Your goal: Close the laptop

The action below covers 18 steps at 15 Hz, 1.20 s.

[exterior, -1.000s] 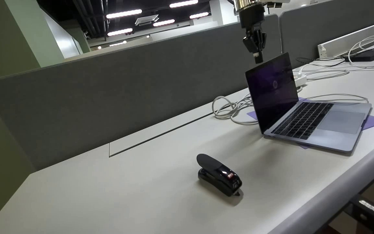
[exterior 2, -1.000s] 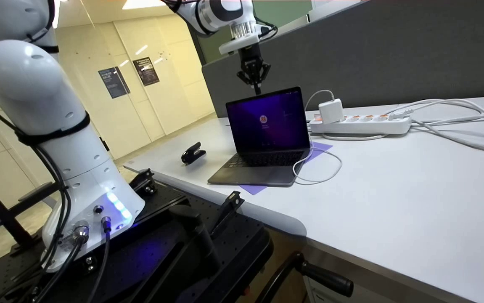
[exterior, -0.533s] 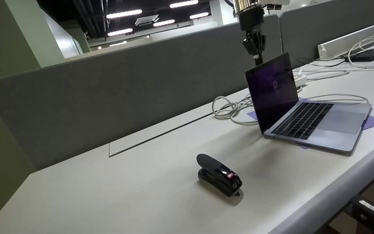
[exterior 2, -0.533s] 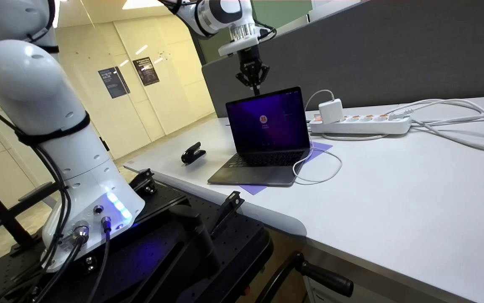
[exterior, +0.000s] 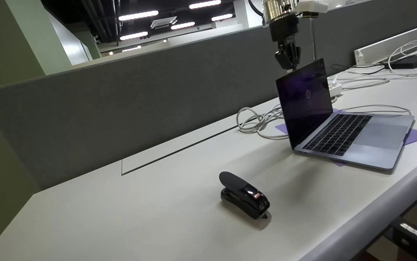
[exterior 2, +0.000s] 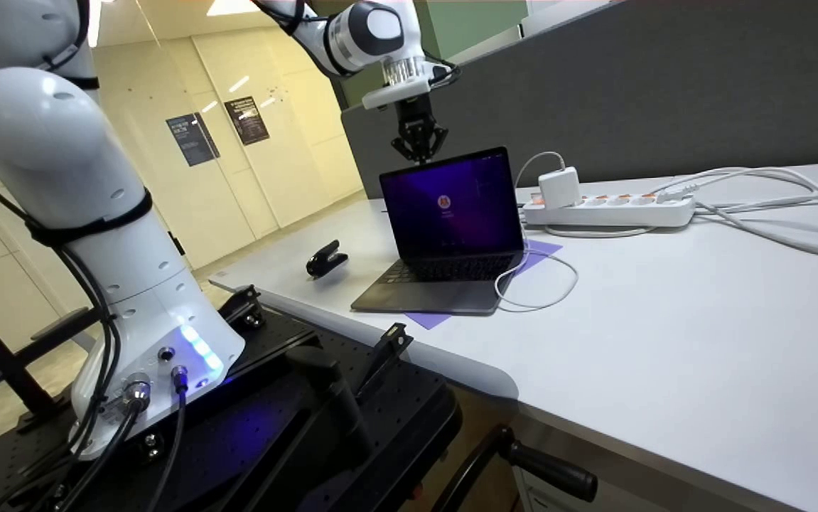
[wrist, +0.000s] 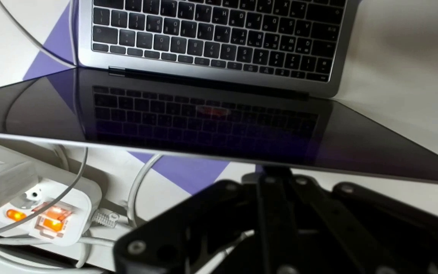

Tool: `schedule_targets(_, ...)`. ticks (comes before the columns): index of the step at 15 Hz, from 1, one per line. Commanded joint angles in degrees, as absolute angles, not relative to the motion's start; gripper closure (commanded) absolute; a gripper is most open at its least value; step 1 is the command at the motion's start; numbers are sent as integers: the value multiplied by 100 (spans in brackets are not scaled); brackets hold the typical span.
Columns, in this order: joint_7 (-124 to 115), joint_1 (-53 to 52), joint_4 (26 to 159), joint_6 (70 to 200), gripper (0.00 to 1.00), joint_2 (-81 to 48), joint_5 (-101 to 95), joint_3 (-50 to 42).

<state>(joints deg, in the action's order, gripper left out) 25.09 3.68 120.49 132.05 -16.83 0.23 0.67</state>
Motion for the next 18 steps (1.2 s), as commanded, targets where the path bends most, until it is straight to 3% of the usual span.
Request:
schedule_targets(1, 2528, 368, 12667, 13321, 100, -1199, 54, 192)
schedule_targets(11, 2716, 181, 13948, 13993, 100, -200, -22, 265)
schedule_targets(18, 2825, 121, 14325, 13232, 100, 536, 379, 195)
